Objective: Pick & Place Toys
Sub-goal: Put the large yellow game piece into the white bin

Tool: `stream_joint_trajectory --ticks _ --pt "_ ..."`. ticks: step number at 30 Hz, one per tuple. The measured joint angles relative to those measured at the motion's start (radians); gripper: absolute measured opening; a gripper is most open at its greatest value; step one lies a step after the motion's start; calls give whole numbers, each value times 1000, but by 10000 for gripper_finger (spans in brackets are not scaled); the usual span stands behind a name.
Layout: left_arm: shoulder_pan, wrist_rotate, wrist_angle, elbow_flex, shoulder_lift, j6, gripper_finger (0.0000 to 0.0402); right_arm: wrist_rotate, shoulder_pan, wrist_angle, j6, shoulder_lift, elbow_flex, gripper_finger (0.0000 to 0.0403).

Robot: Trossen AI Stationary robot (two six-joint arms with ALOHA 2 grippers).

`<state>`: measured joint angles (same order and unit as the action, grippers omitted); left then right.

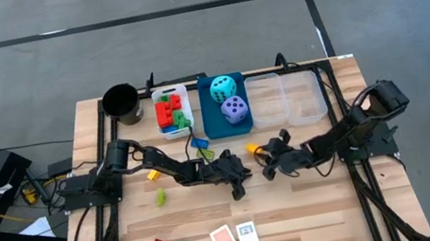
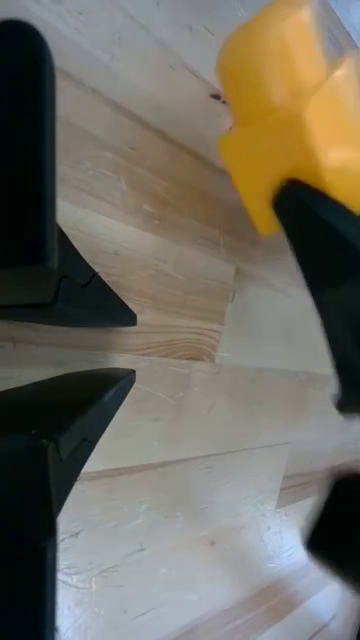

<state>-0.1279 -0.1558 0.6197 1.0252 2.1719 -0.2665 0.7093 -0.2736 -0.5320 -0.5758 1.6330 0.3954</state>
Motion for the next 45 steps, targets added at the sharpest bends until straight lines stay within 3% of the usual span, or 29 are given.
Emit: stream_joint_trajectory --ticks 6,15,18,22,26,30,36,39,45 --pt "0 0 -3 0 0 0 71 51 -56 -5 86 -102 30 117" --pt "-2 64 -21 0 -10 0 71 306 -179 67 251 -358 43 114" --pt "-19 127 -66 -3 -44 -2 71 352 -164 68 333 -432 43 114" --pt "-47 156 -199 -4 -167 47 68 339 -105 73 390 -507 43 114" --pt "-81 12 -420 -2 -345 71 58 274 -33 76 422 -544 43 114" --pt "-156 -248 -586 -5 -540 71 48 123 43 76 426 -549 43 114" --pt "-282 -605 -591 -107 -790 45 33 -95 147 42 427 -547 43 113" --pt "-326 -673 -595 -189 -889 -30 27 -153 175 11 428 -531 43 113" --pt "-340 -682 -565 -371 -1031 -162 20 -275 198 -41 430 -479 43 113"
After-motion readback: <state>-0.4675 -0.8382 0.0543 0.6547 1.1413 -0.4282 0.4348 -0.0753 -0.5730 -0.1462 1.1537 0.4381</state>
